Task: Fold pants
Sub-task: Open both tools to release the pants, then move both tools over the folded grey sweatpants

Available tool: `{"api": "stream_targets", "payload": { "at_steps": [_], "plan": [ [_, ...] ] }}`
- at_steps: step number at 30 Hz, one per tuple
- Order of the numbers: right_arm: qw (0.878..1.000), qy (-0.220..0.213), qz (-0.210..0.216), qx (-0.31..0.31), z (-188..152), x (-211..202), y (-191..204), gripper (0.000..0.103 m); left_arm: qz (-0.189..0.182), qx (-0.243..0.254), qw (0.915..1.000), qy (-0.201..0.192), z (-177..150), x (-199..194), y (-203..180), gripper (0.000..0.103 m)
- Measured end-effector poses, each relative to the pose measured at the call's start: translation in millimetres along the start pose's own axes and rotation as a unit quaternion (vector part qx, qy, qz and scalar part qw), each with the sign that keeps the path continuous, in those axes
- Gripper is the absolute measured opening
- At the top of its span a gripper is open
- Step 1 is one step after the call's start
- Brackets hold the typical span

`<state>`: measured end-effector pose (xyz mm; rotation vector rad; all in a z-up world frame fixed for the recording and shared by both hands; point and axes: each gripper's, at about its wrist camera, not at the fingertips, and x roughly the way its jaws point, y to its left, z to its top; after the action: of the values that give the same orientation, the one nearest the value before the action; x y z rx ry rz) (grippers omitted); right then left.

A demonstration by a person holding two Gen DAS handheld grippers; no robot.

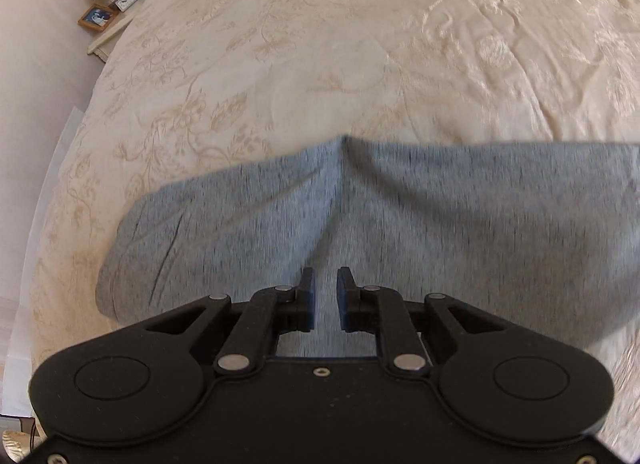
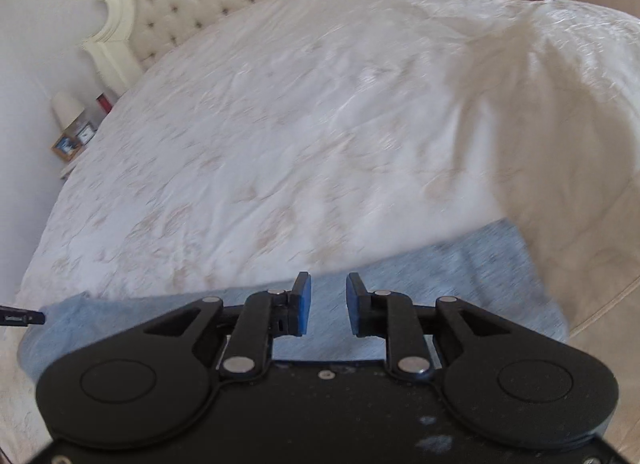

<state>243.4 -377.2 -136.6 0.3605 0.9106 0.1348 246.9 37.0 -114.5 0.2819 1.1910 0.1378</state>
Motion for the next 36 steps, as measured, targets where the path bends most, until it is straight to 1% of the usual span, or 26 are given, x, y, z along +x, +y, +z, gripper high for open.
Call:
{"api": "stream_targets", "payload": {
  "at_steps": [3,5,6,8,11,13,15,17,19,23,26,28,30,31,32,33,34,36],
  "plan": [
    [0.999,0.036,0.020,0.004,-34.0,4.9,45.6,0.023,-0.009,0.005,0.9999,-0.002,-41.2,-2.3,6.4,0.023],
    [0.998,0.055,0.033,0.013,-56.8,4.4,76.3,0.023,-0.027,0.005,0.9996,-0.005,-65.9,-5.0,12.0,0.023],
    [0.997,0.062,0.039,0.010,-66.7,3.8,92.0,0.023,-0.034,0.009,0.9993,-0.009,-75.7,-6.1,13.4,0.023],
    [0.996,0.075,0.047,0.000,-85.2,4.3,119.8,0.023,-0.034,0.014,0.9991,-0.022,-91.9,-8.0,14.9,0.023],
    [0.993,0.100,0.064,-0.010,-112.8,6.6,156.9,0.023,-0.044,0.005,0.9986,-0.029,-104.3,-5.3,17.9,0.023],
    [0.991,0.114,0.072,-0.016,-126.7,10.0,173.9,0.023,-0.055,0.000,0.9981,-0.028,-108.2,-0.8,18.3,0.023],
    [0.988,0.131,0.079,-0.012,-138.1,13.9,187.1,0.023,-0.057,0.009,0.9981,-0.022,-109.8,5.3,14.7,0.023],
    [0.986,0.144,0.081,-0.004,-145.8,21.4,195.6,0.023,-0.045,0.023,0.9985,-0.022,-111.6,10.7,10.7,0.024],
    [0.985,0.154,0.083,0.005,-150.3,28.4,201.3,0.023,-0.031,0.026,0.9989,-0.026,-109.7,14.7,8.3,0.024],
    [0.981,0.167,0.092,0.037,-150.5,40.7,201.1,0.023,-0.022,0.013,0.9994,-0.025,-102.9,21.3,7.2,0.024],
    [0.976,0.178,0.101,0.070,-143.1,52.7,196.0,0.023,-0.002,0.012,0.9998,-0.018,-99.7,27.5,2.7,0.031],
    [0.972,0.185,0.106,0.097,-140.5,59.1,191.5,0.024,0.009,0.001,0.9999,-0.013,-98.7,27.9,3.8,0.031],
    [0.968,0.190,0.112,0.119,-138.1,64.2,190.1,0.024,0.017,-0.031,0.9993,-0.012,-100.5,24.2,12.2,0.021],
    [0.966,0.192,0.114,0.127,-136.1,66.3,189.9,0.025,0.025,-0.052,0.9983,-0.005,-102.4,23.0,19.4,0.018],
    [0.965,0.193,0.115,0.133,-135.2,67.7,189.9,0.025,0.039,-0.073,0.9965,0.008,-104.7,24.1,27.0,0.004],
    [0.964,0.194,0.116,0.139,-134.0,69.0,189.6,0.026,0.061,-0.092,0.9937,0.020,-108.0,26.3,35.8,0.004],
    [0.963,0.195,0.115,0.147,-132.8,70.3,189.0,0.026,0.074,-0.108,0.9909,0.029,-112.2,29.4,45.7,0.004],
    [0.959,0.197,0.116,0.166,-131.2,72.8,186.5,0.027,0.072,-0.131,0.9876,0.048,-121.3,35.6,64.7,0.004]
  ]
}}
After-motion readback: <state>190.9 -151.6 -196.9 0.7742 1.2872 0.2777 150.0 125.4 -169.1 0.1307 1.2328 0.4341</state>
